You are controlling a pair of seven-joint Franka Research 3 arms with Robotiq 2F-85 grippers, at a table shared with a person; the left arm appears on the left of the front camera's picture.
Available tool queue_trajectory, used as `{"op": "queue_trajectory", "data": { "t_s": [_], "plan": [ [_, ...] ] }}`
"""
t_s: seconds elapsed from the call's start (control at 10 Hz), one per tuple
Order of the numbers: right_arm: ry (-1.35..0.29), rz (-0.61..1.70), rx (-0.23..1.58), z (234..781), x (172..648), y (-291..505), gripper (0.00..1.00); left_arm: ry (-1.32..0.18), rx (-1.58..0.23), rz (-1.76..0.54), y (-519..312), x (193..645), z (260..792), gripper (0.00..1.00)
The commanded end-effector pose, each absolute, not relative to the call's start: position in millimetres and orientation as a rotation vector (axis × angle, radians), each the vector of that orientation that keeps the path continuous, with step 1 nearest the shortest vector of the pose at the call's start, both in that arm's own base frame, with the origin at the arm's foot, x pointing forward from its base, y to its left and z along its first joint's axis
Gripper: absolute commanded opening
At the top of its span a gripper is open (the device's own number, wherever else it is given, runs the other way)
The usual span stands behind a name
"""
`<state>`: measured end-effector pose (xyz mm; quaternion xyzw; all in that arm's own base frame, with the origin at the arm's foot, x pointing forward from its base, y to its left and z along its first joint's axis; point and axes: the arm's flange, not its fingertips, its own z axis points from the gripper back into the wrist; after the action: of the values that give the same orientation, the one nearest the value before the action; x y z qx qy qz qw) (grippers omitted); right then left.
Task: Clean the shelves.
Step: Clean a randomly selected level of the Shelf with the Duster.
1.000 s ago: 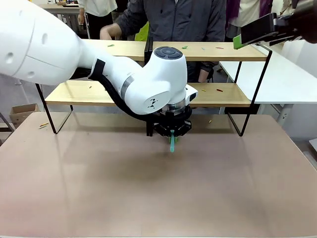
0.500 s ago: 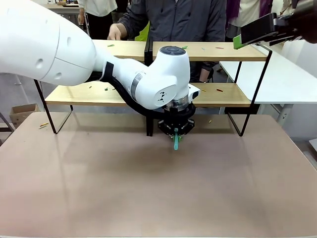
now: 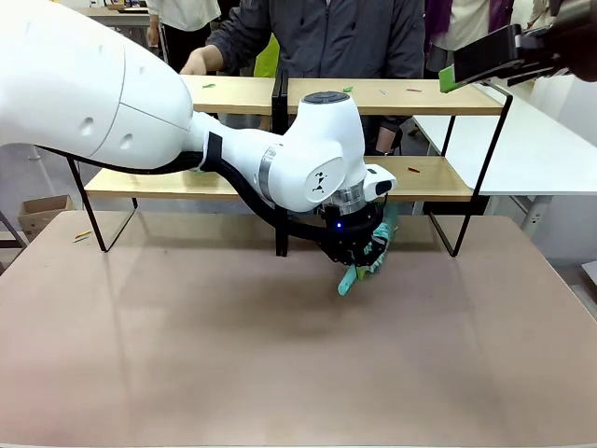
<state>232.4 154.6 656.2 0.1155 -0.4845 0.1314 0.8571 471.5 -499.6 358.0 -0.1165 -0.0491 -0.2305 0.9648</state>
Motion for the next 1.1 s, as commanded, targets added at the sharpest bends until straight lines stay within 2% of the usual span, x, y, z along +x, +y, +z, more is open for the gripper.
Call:
{"op": "queue_trajectory", "data": {
  "t_s": [0.0, 0.2, 0.6, 0.9, 1.0],
  "plan": [
    [-1.023, 0.269, 0.234, 657, 233, 154, 1.00, 0.026, -0.285, -0.626, -497, 471, 358, 0.13],
    [-1.023, 0.269, 0.234, 657, 233, 154, 1.00, 0.064, -0.343, -0.750, -496, 465, 361, 0.13],
    [-1.023, 0.269, 0.234, 657, 233, 154, 1.00, 0.246, -0.285, -0.956, -478, 444, 371, 0.13],
    [-1.023, 0.269, 0.234, 657, 233, 154, 1.00, 0.337, -0.373, -1.236, -443, 397, 389, 0.13],
    [-1.023, 0.269, 0.234, 657, 233, 154, 1.00, 0.311, -0.413, -1.320, -439, 381, 393, 0.13]
  ]
}}
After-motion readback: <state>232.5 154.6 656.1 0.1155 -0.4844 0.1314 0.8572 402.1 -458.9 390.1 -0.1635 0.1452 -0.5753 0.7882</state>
